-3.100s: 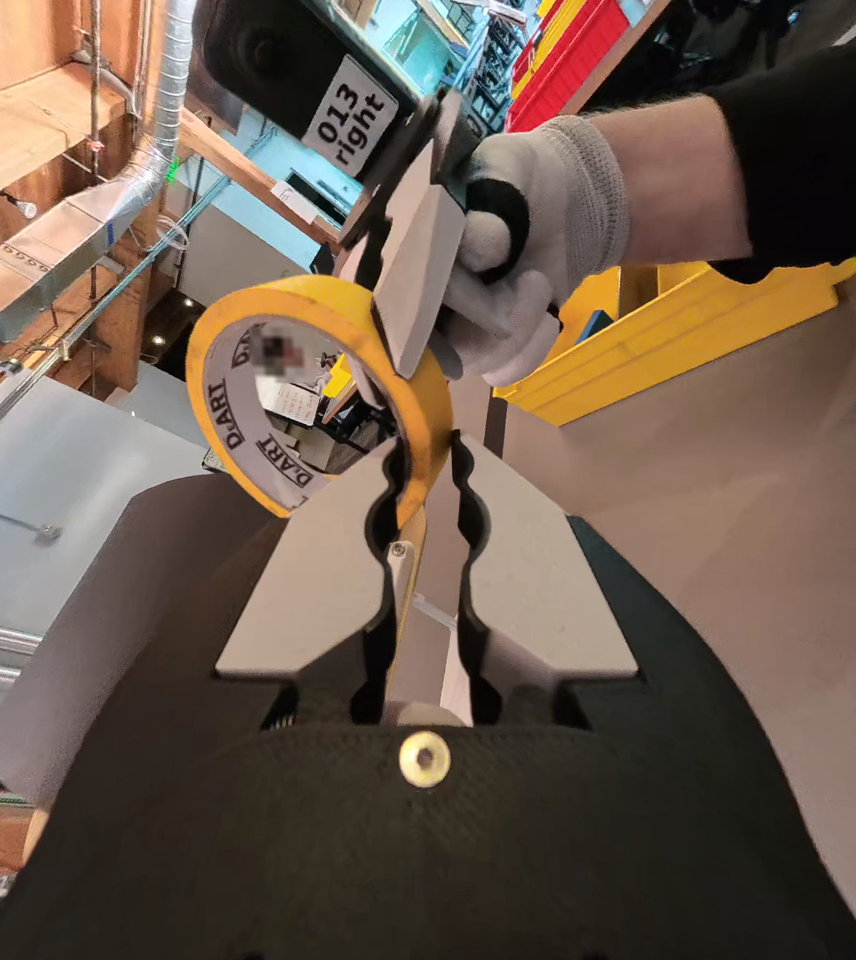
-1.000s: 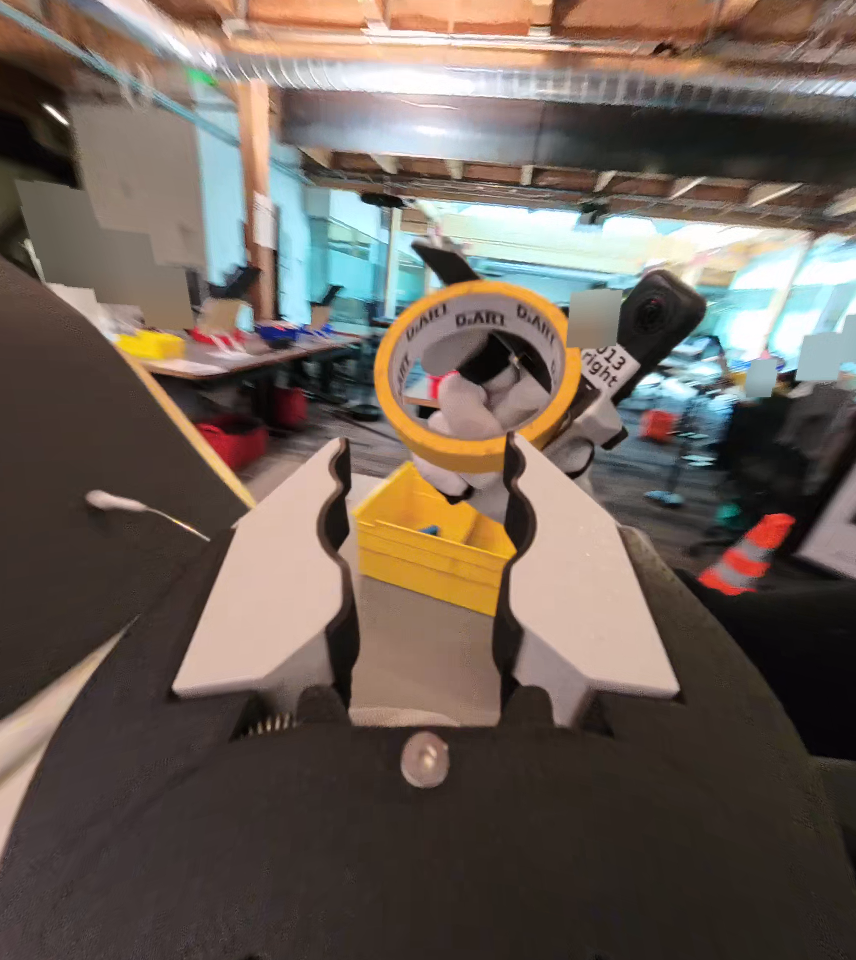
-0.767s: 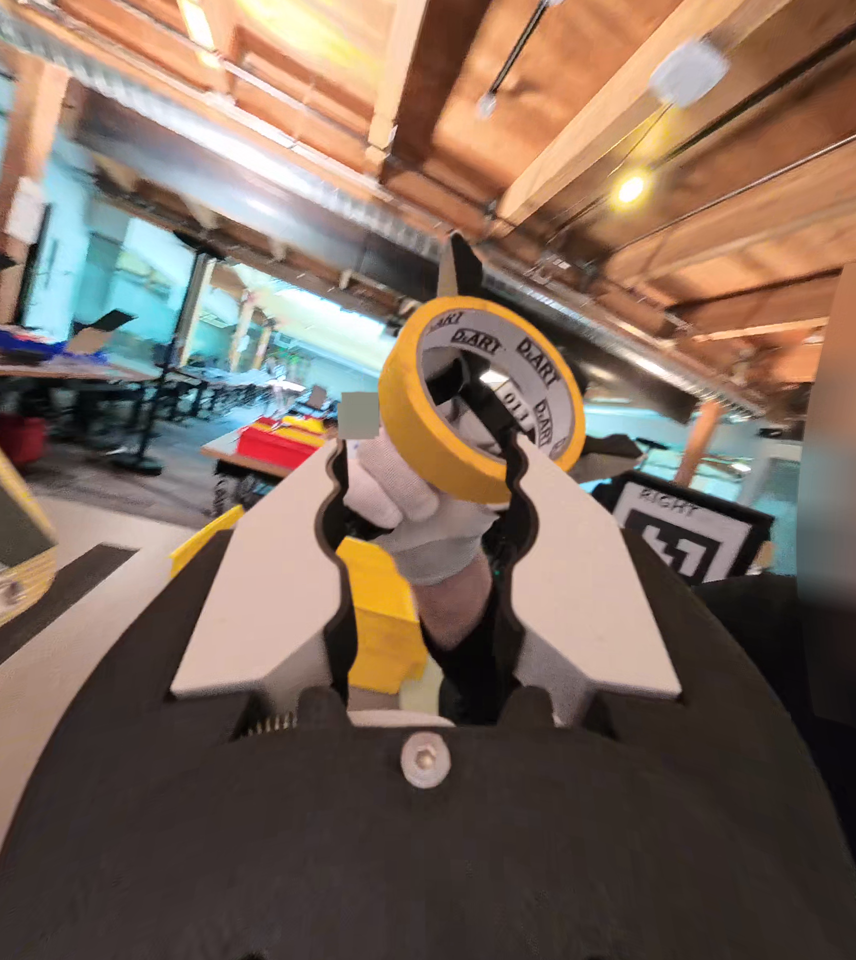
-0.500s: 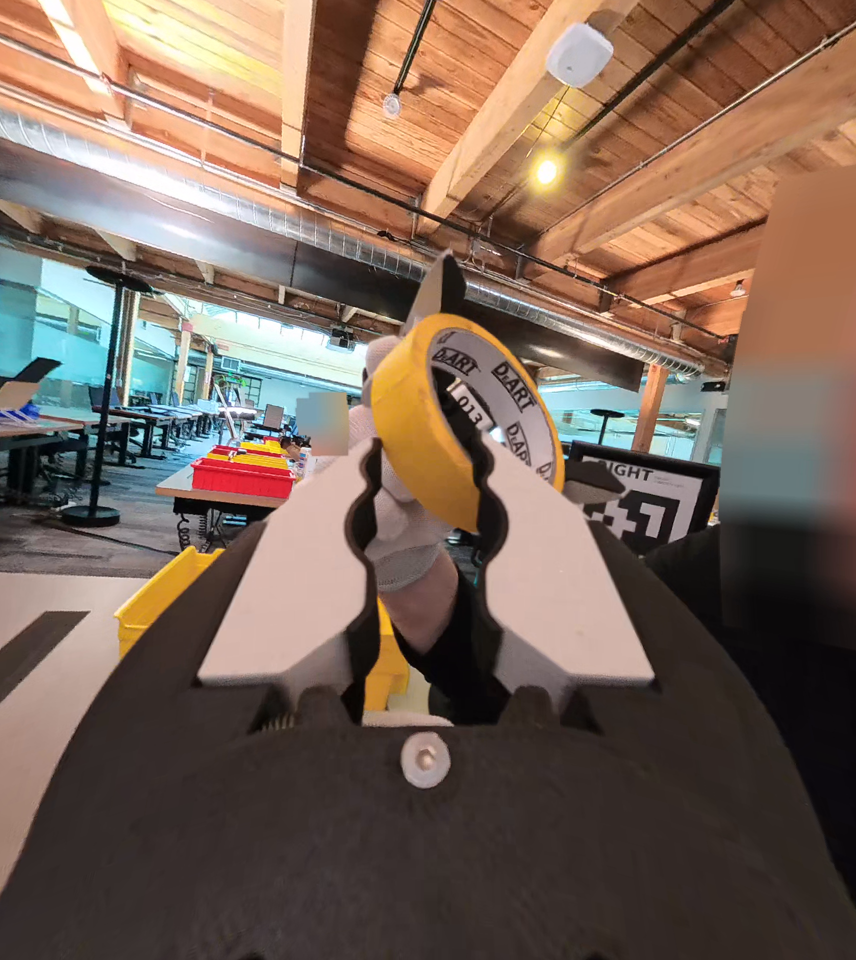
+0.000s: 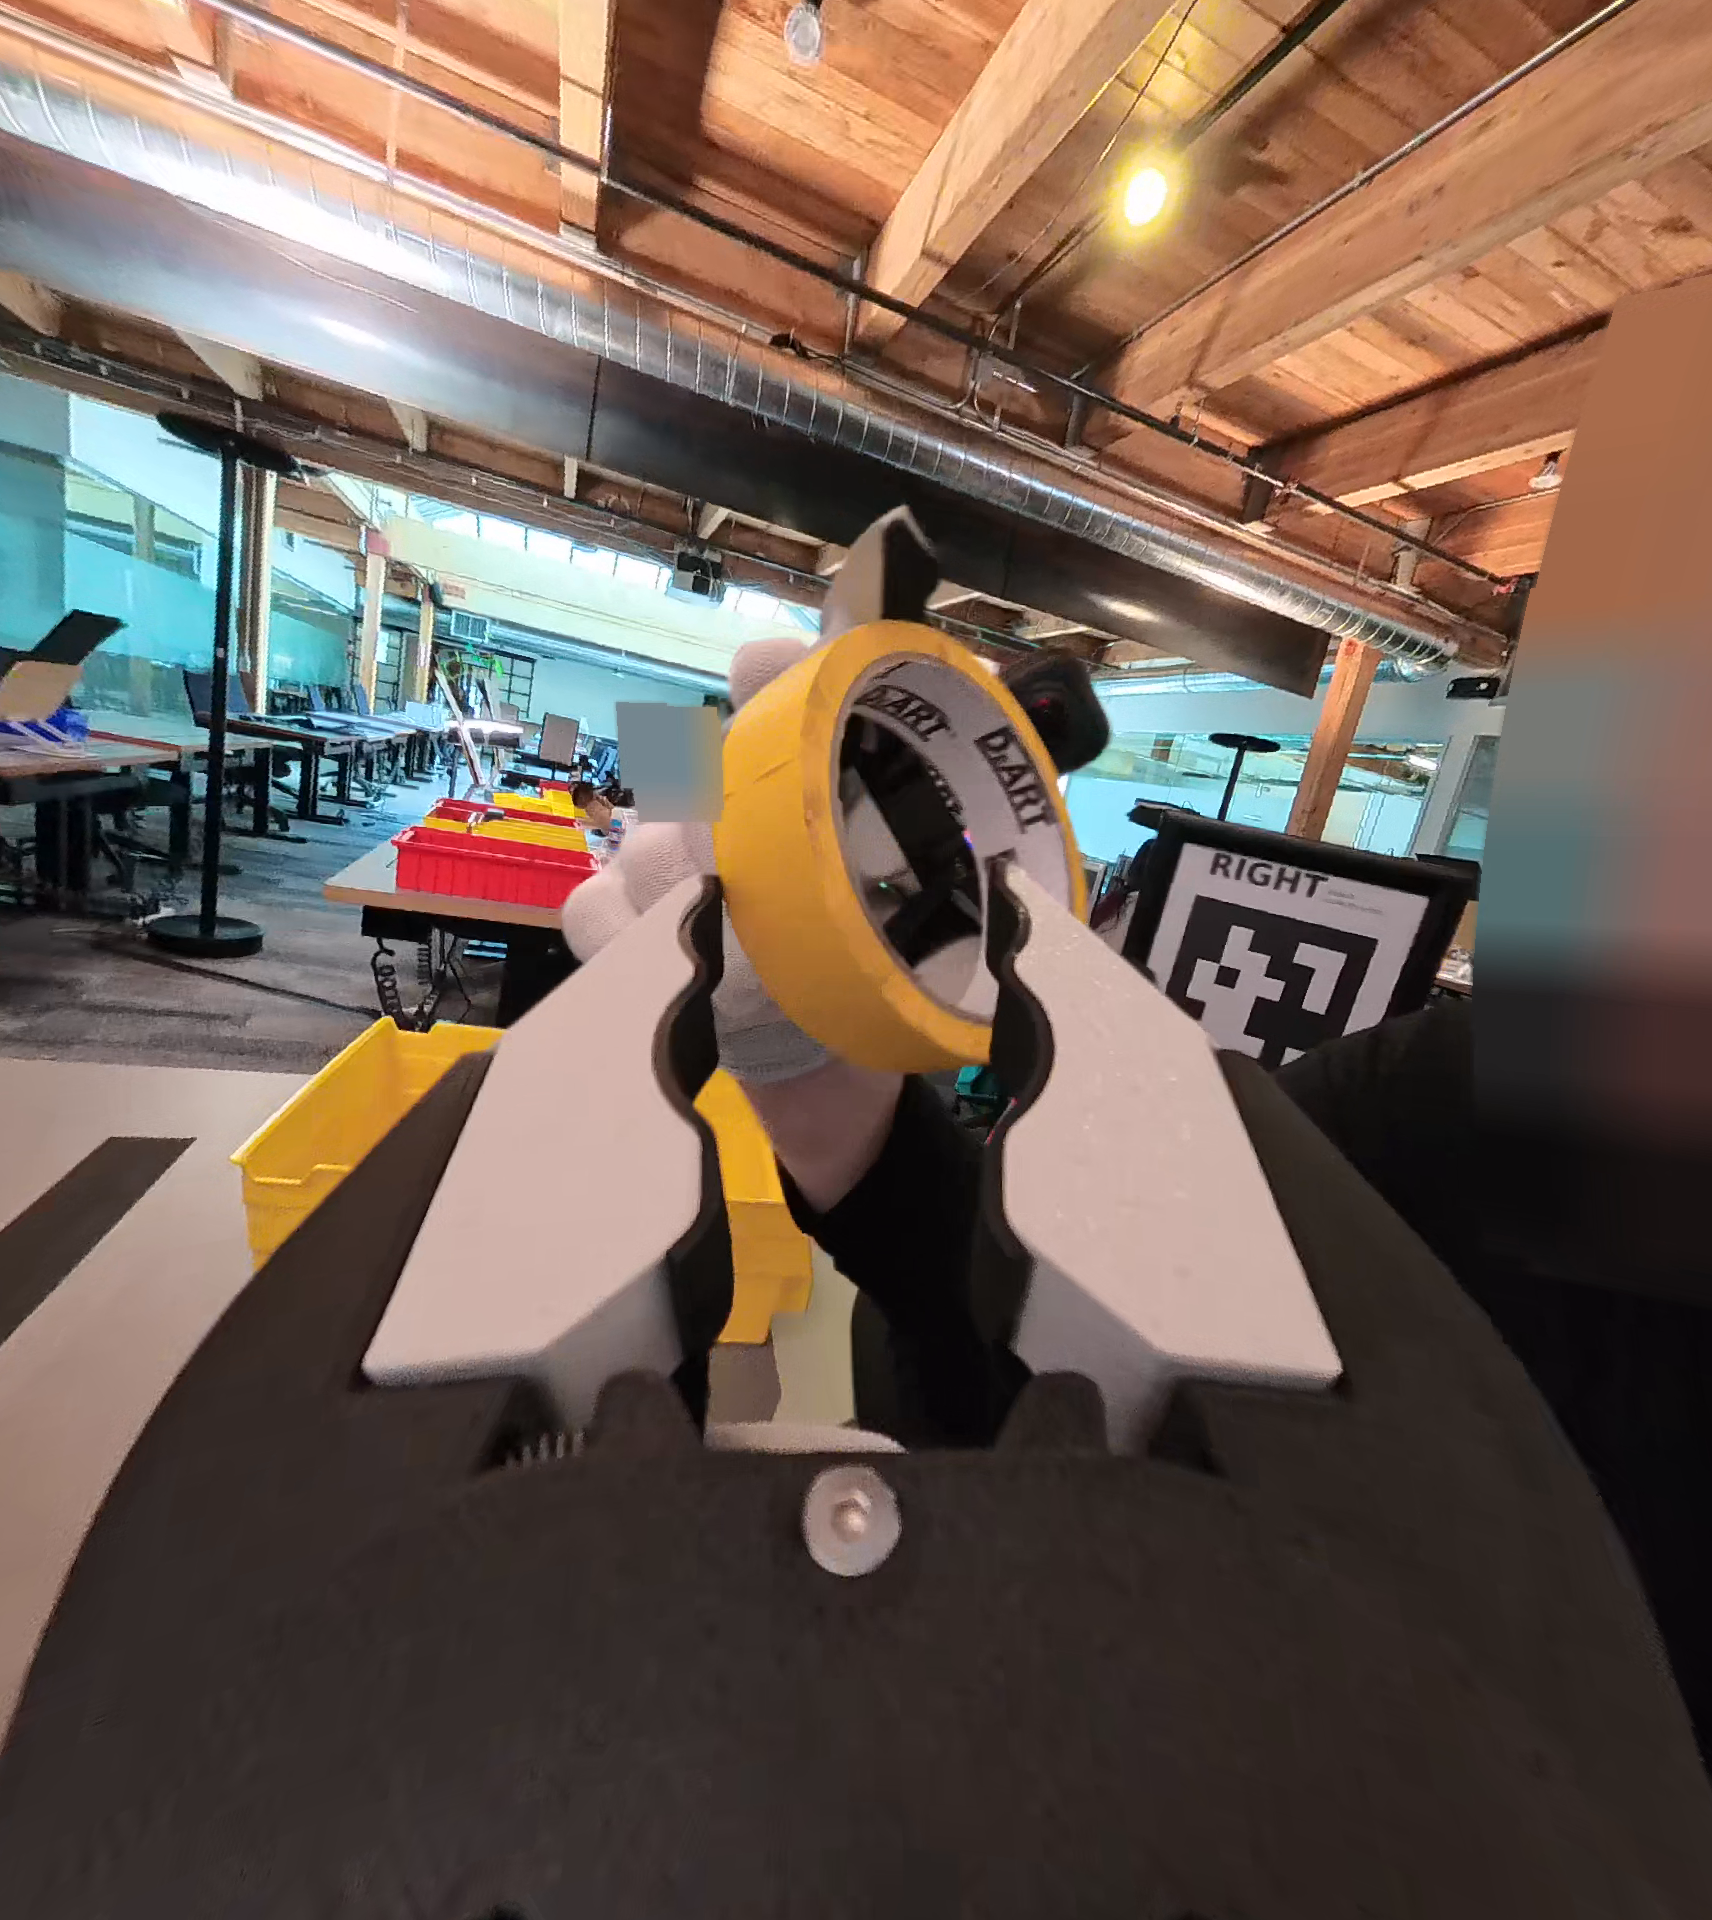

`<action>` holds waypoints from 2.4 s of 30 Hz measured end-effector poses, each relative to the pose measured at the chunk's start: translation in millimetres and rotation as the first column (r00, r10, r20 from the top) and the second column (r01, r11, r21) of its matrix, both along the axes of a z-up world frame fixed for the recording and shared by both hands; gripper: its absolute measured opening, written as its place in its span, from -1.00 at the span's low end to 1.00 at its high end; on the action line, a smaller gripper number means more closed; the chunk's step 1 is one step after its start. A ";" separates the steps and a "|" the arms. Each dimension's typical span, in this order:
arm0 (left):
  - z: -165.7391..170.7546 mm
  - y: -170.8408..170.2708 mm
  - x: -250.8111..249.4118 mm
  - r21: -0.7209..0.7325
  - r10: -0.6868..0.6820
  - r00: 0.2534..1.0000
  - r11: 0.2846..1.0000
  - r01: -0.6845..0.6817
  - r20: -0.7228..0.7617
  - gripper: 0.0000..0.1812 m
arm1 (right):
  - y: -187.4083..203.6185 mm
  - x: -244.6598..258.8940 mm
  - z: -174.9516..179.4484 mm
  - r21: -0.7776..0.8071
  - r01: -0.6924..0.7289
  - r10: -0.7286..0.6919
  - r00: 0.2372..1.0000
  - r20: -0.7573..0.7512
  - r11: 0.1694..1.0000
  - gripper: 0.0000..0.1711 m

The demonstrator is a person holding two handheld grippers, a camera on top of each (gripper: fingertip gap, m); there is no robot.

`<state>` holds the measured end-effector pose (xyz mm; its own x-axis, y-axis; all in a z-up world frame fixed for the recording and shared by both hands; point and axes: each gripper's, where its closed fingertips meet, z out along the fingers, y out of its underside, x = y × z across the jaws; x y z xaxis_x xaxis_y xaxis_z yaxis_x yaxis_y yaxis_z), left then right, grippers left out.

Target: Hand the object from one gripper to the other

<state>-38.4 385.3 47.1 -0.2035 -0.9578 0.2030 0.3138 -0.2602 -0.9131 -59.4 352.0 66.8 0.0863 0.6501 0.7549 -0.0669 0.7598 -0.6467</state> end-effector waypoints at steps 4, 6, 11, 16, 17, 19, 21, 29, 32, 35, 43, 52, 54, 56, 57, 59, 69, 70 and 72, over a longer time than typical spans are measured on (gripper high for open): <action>-10.6 5.4 6.8 -0.036 -0.024 1.000 0.999 0.024 -0.001 -0.42 | -7.2 -9.7 -4.6 0.026 0.004 -0.005 1.000 0.029 1.000 0.29; -14.3 7.4 6.6 -0.047 -0.038 0.999 0.998 0.038 0.007 -0.41 | -10.8 -10.8 -3.7 0.030 -0.005 0.005 1.000 0.027 1.000 0.28; -11.8 -7.9 2.1 -0.014 -0.130 0.991 0.991 0.131 0.044 -0.43 | -14.8 -9.0 -4.5 0.018 -0.040 0.039 0.999 0.030 0.999 0.29; -13.2 -29.1 6.8 0.044 -0.209 0.977 0.977 0.208 0.036 -0.45 | -27.1 -8.7 -5.0 -0.014 -0.125 0.125 0.992 0.027 0.992 0.28; -12.5 -30.7 5.2 0.054 -0.218 0.975 0.975 0.216 0.047 -0.53 | -29.6 -7.5 -5.1 -0.016 -0.138 0.138 0.990 0.031 0.990 0.28; -11.2 -34.0 3.0 0.066 -0.233 0.971 0.971 0.229 0.056 -0.58 | -30.4 -4.7 -6.4 -0.017 -0.146 0.147 0.988 0.041 0.989 0.28; -9.3 -36.5 1.5 0.093 -0.225 0.972 0.971 0.219 0.061 -0.58 | -28.6 -1.9 -6.6 -0.027 -0.149 0.150 0.988 0.043 0.988 0.27; -7.2 -9.8 0.1 0.118 -0.013 1.000 0.993 0.011 0.020 -0.60 | 15.1 4.6 -21.1 0.018 0.093 -0.094 0.987 0.133 0.996 0.25; -8.3 7.1 0.7 0.181 0.178 0.983 0.969 -0.167 -0.047 -0.64 | 35.8 11.2 -22.3 0.040 0.222 -0.226 0.961 0.161 0.974 0.22; -11.6 20.1 5.1 0.270 0.357 0.926 0.910 -0.315 -0.122 -0.69 | 49.2 18.6 -21.5 0.058 0.318 -0.323 0.929 0.179 0.946 0.21; -24.5 36.4 13.2 0.555 0.666 0.712 0.687 -0.469 -0.223 -0.69 | 73.6 36.2 -24.7 0.020 0.439 -0.432 0.873 0.224 0.898 0.02; -36.3 10.2 13.1 0.798 0.741 0.610 0.533 -0.282 -0.280 -0.69 | 86.4 35.3 -74.5 0.203 0.457 -0.499 0.759 0.419 0.866 -0.35; -40.2 3.5 13.8 0.815 0.734 0.610 0.530 -0.236 -0.300 -0.69 | 84.2 29.1 -77.8 0.204 0.437 -0.481 0.767 0.424 0.876 -0.41; -42.7 0.3 14.7 0.825 0.731 0.608 0.525 -0.211 -0.310 -0.69 | 77.1 22.9 -80.9 0.206 0.397 -0.447 0.784 0.431 0.895 -0.51; -44.0 -1.5 15.3 0.827 0.726 0.612 0.526 -0.199 -0.315 -0.69 | 73.1 19.7 -81.7 0.200 0.376 -0.426 0.795 0.432 0.905 -0.56; -45.2 -5.6 17.1 0.826 0.709 0.629 0.533 -0.182 -0.319 -0.69 | 69.6 15.8 -84.0 0.207 0.353 -0.409 0.801 0.437 0.912 -0.68; -34.7 0.6 12.2 0.844 0.749 0.612 0.481 -0.237 -0.255 -0.67 | 75.0 18.7 -71.1 0.240 0.400 -0.465 0.792 0.395 0.884 -0.72; -31.2 3.0 10.0 0.840 0.757 0.606 0.477 -0.259 -0.243 -0.61 | 77.6 20.5 -68.0 0.251 0.416 -0.484 0.787 0.381 0.874 -0.72; -21.8 5.4 5.4 0.821 0.760 0.614 0.480 -0.309 -0.213 -0.53 | 85.1 25.1 -63.6 0.274 0.456 -0.530 0.769 0.358 0.847 -0.72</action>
